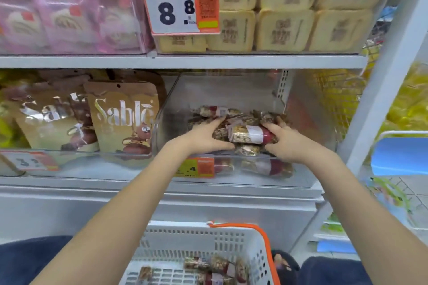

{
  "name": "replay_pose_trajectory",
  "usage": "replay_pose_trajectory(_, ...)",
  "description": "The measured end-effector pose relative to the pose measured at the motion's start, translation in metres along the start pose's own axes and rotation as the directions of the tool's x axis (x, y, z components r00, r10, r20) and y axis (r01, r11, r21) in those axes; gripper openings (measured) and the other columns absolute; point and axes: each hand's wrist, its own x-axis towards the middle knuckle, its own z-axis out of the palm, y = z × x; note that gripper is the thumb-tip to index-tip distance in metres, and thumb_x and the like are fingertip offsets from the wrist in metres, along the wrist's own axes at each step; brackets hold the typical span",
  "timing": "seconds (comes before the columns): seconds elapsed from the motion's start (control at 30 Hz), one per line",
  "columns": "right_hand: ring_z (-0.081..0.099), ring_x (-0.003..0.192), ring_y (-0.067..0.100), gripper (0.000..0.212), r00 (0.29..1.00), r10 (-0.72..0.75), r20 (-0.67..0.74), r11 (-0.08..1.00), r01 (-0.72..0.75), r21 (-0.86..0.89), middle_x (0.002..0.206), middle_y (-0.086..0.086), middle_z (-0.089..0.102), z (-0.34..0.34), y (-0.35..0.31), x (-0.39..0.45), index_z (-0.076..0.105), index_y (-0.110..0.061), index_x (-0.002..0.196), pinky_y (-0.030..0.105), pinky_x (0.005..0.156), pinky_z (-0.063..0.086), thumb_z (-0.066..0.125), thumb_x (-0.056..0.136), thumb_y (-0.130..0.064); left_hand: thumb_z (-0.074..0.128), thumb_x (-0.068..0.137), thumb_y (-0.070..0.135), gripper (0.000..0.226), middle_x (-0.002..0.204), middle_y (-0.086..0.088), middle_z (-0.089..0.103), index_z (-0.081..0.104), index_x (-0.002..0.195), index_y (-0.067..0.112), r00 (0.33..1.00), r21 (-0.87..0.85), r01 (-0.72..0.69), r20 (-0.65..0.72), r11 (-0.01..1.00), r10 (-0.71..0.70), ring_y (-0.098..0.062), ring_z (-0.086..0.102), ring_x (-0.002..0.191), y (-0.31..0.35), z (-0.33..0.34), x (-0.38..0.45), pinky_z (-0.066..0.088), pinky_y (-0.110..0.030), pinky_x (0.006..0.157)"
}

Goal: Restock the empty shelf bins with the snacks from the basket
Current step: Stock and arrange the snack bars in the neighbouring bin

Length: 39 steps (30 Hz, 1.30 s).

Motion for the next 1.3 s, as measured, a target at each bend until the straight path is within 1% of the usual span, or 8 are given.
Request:
replay_pose_trajectory(0.13, 0.038, 0.133, 0.023, 0.064, 0.981, -0.166, -0.099, 0.974, 0.179, 0.136, 0.149, 0.007, 0.036, -0.019, -0.014, -0.031, 0.029, -0.027, 0.148, 0.024, 0.102, 0.031, 0.052, 0.090, -0.011, 0.061, 0.082, 0.051, 0.054, 0.134, -0.003, 0.053, 0.056, 0.128, 0.023, 0.925, 0.135, -0.114, -0.346, 0.984, 0.154, -0.021, 0.047, 0.124, 0.008, -0.010, -0.021, 0.040, -0.041, 0.104)
replay_pose_trajectory(0.3, 0.052, 0.097, 0.009, 0.040, 0.756, -0.363, -0.545, 0.864, 0.492, 0.108, 0.101, -0.008, 0.061, -0.007, -0.033, -0.085, 0.064, -0.022, 0.107, 0.022, 0.077, 0.038, 0.045, 0.081, 0.003, 0.056, 0.084, 0.006, 0.010, 0.099, -0.001, 0.062, 0.064, 0.090, 0.008, 0.530, 0.178, -0.385, -0.760, 0.905, 0.375, -0.018, 0.056, 0.099, 0.011, 0.010, -0.086, 0.045, -0.031, 0.089)
replay_pose_trajectory(0.4, 0.050, 0.081, 0.008, 0.030, 0.777, -0.465, -0.424, 0.825, 0.554, 0.109, 0.089, -0.010, 0.061, 0.035, -0.039, -0.105, 0.063, -0.022, 0.099, 0.031, 0.067, 0.045, 0.044, 0.084, -0.003, 0.053, 0.082, -0.004, 0.008, 0.090, -0.014, 0.061, 0.061, 0.082, -0.002, 0.378, 0.333, -0.421, -0.781, 0.844, 0.497, -0.023, 0.056, 0.090, -0.005, 0.046, -0.121, 0.045, -0.029, 0.080)
replay_pose_trajectory(0.53, 0.057, 0.082, 0.018, 0.058, 0.924, -0.381, 0.026, 0.911, 0.370, 0.183, 0.129, -0.002, 0.049, 0.131, -0.025, -0.108, 0.031, -0.039, 0.138, 0.043, 0.071, 0.052, 0.043, 0.092, -0.006, 0.048, 0.083, 0.008, 0.010, 0.089, -0.010, 0.058, 0.052, 0.092, 0.008, 0.621, 0.272, -0.377, -0.634, 0.885, 0.460, -0.023, 0.053, 0.082, -0.069, 0.117, -0.139, 0.045, -0.031, 0.070)
replay_pose_trajectory(0.7, 0.053, 0.065, 0.014, 0.084, 0.871, -0.261, 0.415, 0.965, 0.231, 0.121, 0.151, 0.008, 0.022, 0.242, 0.001, -0.117, 0.004, -0.041, 0.147, 0.036, 0.063, 0.050, 0.058, 0.089, -0.013, 0.060, 0.088, 0.032, 0.039, 0.123, 0.000, 0.050, 0.050, 0.123, 0.019, 0.984, 0.143, 0.102, -0.158, 0.984, -0.079, -0.023, 0.052, 0.110, -0.149, 0.212, -0.168, 0.044, -0.037, 0.089)
replay_pose_trajectory(0.8, 0.051, 0.120, 0.029, 0.099, 0.793, -0.159, 0.588, 0.986, 0.158, 0.054, 0.158, 0.009, 0.006, 0.303, 0.006, -0.122, -0.005, -0.041, 0.148, 0.042, 0.092, 0.049, 0.070, 0.084, -0.031, 0.065, 0.082, 0.045, 0.076, 0.148, -0.004, 0.024, 0.023, 0.144, 0.032, 0.890, 0.220, 0.219, 0.354, 0.951, -0.287, -0.028, 0.028, 0.134, -0.178, 0.263, -0.191, 0.037, -0.044, 0.102)
replay_pose_trajectory(0.9, 0.032, 0.137, 0.034, 0.105, 0.743, -0.067, 0.666, 0.998, 0.057, 0.038, 0.158, 0.010, 0.015, 0.349, 0.006, -0.121, -0.005, -0.042, 0.148, 0.048, 0.102, 0.041, 0.073, 0.079, -0.042, 0.072, 0.077, 0.044, 0.095, 0.156, -0.006, 0.005, 0.009, 0.149, 0.037, 0.730, 0.210, 0.266, 0.593, 0.941, -0.339, -0.035, 0.008, 0.142, -0.185, 0.298, -0.205, 0.031, -0.052, 0.107)
replay_pose_trajectory(1.3, 0.038, 0.132, 0.038, 0.115, 0.605, 0.043, 0.795, 0.995, 0.045, -0.088, 0.158, 0.012, -0.012, 0.413, -0.019, -0.145, -0.003, -0.041, 0.149, 0.045, 0.101, 0.043, 0.081, 0.071, -0.035, 0.078, 0.065, 0.053, 0.119, 0.157, -0.005, 0.004, -0.001, 0.148, 0.021, 0.661, 0.308, 0.319, 0.606, 0.897, -0.443, -0.030, -0.007, 0.145, -0.187, 0.340, -0.235, 0.012, -0.062, 0.112)
